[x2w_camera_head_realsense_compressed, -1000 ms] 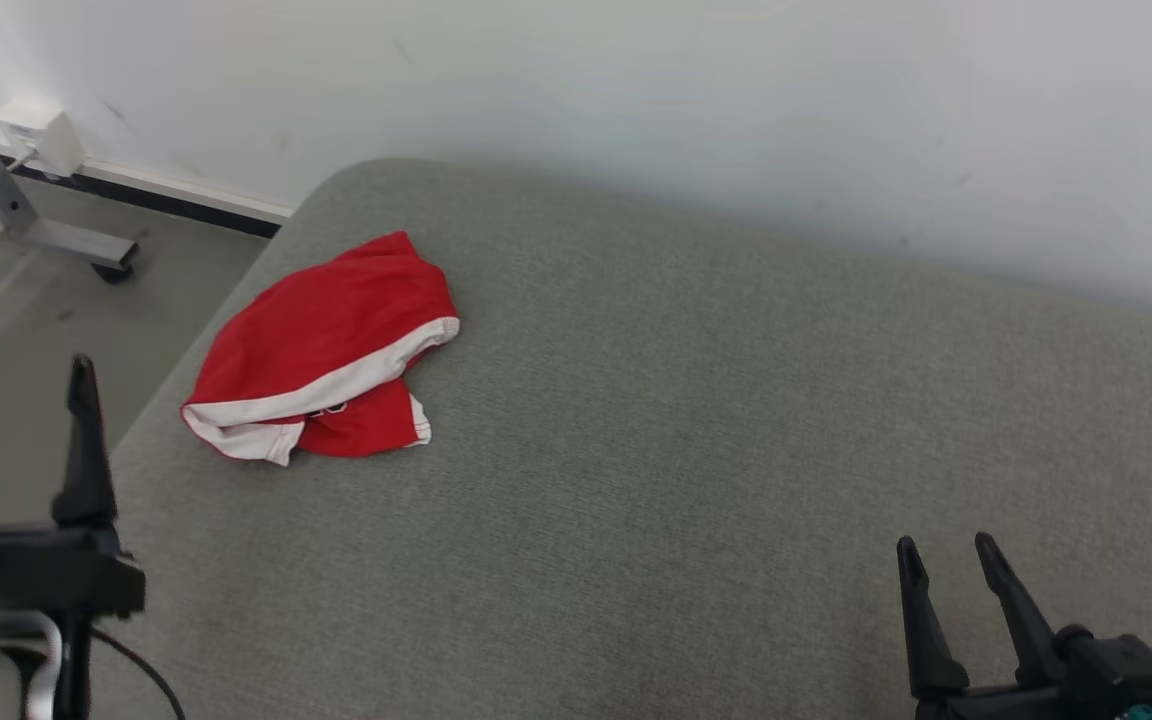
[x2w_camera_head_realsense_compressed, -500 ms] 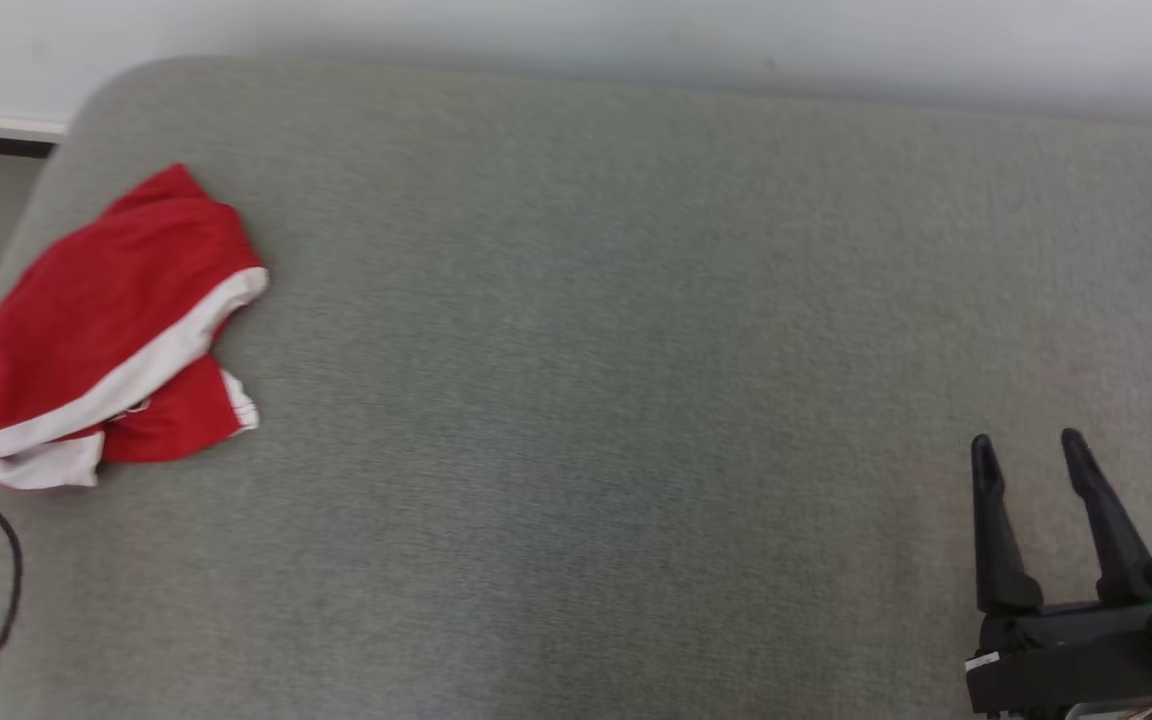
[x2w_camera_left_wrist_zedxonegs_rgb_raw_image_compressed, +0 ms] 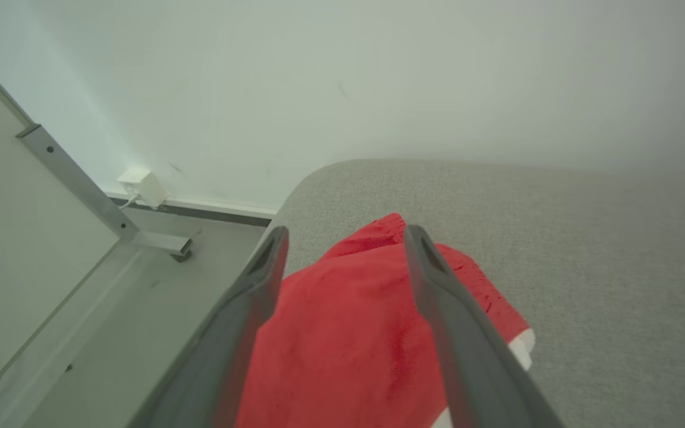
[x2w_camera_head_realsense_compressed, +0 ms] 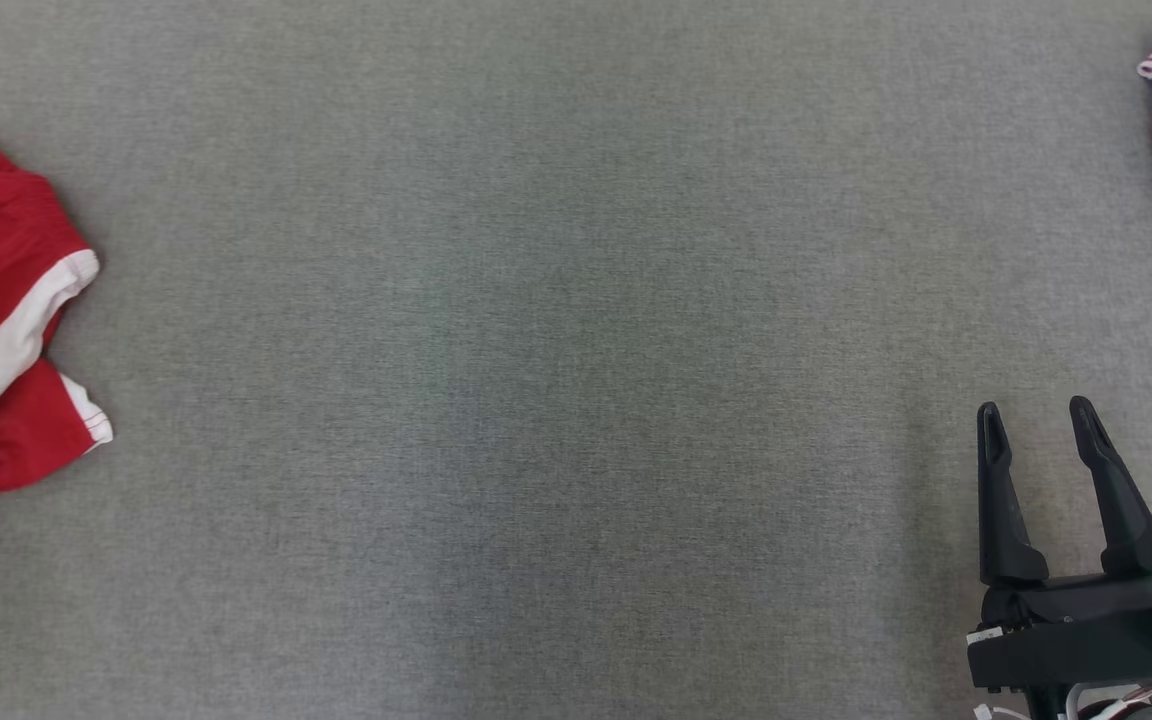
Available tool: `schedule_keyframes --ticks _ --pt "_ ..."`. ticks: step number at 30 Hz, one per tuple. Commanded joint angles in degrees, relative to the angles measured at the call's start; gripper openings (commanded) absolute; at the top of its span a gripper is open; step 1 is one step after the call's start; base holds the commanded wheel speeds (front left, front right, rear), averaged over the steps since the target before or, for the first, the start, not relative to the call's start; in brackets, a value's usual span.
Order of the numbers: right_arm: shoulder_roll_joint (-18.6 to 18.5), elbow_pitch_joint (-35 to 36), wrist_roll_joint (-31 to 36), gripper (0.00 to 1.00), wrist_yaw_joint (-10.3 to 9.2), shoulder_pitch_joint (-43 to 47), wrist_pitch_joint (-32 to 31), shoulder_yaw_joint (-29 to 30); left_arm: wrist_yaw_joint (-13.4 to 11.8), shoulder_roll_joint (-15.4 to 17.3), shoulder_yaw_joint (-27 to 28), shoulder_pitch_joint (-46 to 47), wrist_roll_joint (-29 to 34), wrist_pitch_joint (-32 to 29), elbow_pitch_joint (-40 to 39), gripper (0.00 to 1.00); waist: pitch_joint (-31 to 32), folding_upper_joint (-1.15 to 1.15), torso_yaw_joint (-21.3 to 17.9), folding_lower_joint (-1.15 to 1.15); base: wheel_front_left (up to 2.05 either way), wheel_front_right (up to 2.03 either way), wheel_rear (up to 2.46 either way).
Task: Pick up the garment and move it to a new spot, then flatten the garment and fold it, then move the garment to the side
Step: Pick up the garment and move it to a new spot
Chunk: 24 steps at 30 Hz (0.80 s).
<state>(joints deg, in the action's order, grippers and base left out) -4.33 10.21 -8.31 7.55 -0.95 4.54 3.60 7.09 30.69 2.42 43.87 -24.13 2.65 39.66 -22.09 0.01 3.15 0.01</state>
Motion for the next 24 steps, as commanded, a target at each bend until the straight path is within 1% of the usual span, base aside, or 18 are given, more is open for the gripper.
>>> schedule_keyframes --ticks 1,5,7,11,16,20,21,22,23,24 --pt "0.1 0.0 0.0 1.0 -0.09 -0.4 0.2 0.0 0.2 0.6 0.0 0.7 -1.0 -0.8 2.2 1.0 -0.8 -0.01 -1.1 -0.01 0.0 0.0 0.0" --pt "0.2 0.1 0.3 1.0 -0.09 -0.7 0.2 -0.1 0.3 1.4 -1.6 1.1 -2.9 -3.9 7.3 1.0 -0.7 -0.01 -1.7 -0.01 0.0 0.0 0.0" --pt "0.2 0.0 0.3 1.0 -0.09 -0.7 0.1 0.0 0.4 2.0 -3.3 1.0 -3.8 -4.9 8.8 1.0 -0.6 -0.01 -1.9 -0.01 0.0 0.0 0.0" --pt "0.3 0.8 0.7 1.0 -0.09 -1.0 -0.4 -0.4 0.3 2.7 -6.1 -0.3 -7.8 -7.2 11.6 1.0 -0.3 -0.01 -2.4 -0.01 0.0 0.0 0.0" --pt "0.5 1.9 1.1 1.0 -0.09 -1.1 -1.3 -1.0 0.3 2.5 -8.5 -1.1 -13.1 -10.3 15.2 1.0 0.0 -0.01 -3.0 -0.01 0.0 0.0 0.0" --pt "0.6 2.8 1.5 1.0 -0.09 -1.1 -2.0 -1.1 0.3 1.9 -10.0 -2.0 -16.2 -11.4 17.3 1.0 0.1 -0.01 -3.3 -0.01 0.0 0.0 0.0" --pt "0.6 3.0 1.7 1.0 -0.09 -0.9 -2.0 -1.0 0.3 1.8 -10.3 -2.1 -16.9 -11.3 17.8 0.75 0.0 -0.01 -3.4 -0.01 0.0 0.0 0.0" --pt "0.6 3.1 1.8 1.0 -0.09 -0.8 -2.2 -0.9 0.3 2.0 -10.7 -2.1 -16.8 -11.0 18.4 0.35 0.0 -0.01 -3.4 -0.01 0.0 0.0 0.0" --pt "0.6 3.2 1.9 1.0 -0.09 -0.7 -2.3 -0.8 0.3 2.1 -11.1 -2.2 -17.0 -10.9 18.8 0.0 0.1 -0.01 -3.4 -0.01 0.0 0.0 0.0" --pt "0.7 3.3 1.9 1.0 -0.09 -0.6 -2.4 -0.8 0.3 2.1 -11.6 -2.1 -17.4 -10.9 19.2 0.0 0.1 -0.01 -3.4 -0.01 0.0 0.0 0.0"
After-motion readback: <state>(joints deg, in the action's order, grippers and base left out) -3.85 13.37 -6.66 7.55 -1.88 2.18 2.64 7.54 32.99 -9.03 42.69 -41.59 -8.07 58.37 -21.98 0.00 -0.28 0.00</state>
